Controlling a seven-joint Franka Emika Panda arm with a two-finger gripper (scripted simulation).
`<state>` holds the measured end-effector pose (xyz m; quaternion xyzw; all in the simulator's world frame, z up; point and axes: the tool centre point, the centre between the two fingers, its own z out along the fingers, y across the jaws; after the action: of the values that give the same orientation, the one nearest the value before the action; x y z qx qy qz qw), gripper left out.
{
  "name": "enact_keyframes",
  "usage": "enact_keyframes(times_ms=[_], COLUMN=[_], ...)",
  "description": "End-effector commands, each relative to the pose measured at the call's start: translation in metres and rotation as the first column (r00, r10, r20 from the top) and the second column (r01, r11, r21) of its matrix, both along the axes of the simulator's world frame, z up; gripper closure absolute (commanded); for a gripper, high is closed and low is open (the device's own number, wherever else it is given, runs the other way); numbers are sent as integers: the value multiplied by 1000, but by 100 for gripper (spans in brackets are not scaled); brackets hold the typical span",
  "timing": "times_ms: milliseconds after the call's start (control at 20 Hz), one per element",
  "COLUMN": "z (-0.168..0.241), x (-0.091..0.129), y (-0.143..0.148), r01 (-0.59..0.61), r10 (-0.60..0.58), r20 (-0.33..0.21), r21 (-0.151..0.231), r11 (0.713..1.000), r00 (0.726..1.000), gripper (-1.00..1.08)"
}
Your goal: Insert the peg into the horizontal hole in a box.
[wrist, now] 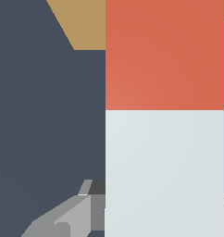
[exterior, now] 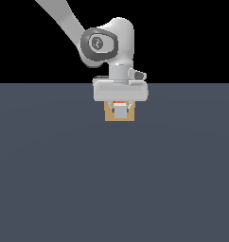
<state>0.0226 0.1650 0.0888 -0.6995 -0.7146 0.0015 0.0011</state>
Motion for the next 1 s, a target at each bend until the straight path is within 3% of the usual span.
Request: enact_keyframes(times_ms=[0,600,950], z=[1,3,4], x=[0,-1,0], y=[4,77,87], r01=[-1,-1,-1], r10=[1,1,1], r20=[3,6,6], r21=[1,2,2], r11=[1000,1000,1000], r00=[1000,1000,1000], gripper=[108,108,108])
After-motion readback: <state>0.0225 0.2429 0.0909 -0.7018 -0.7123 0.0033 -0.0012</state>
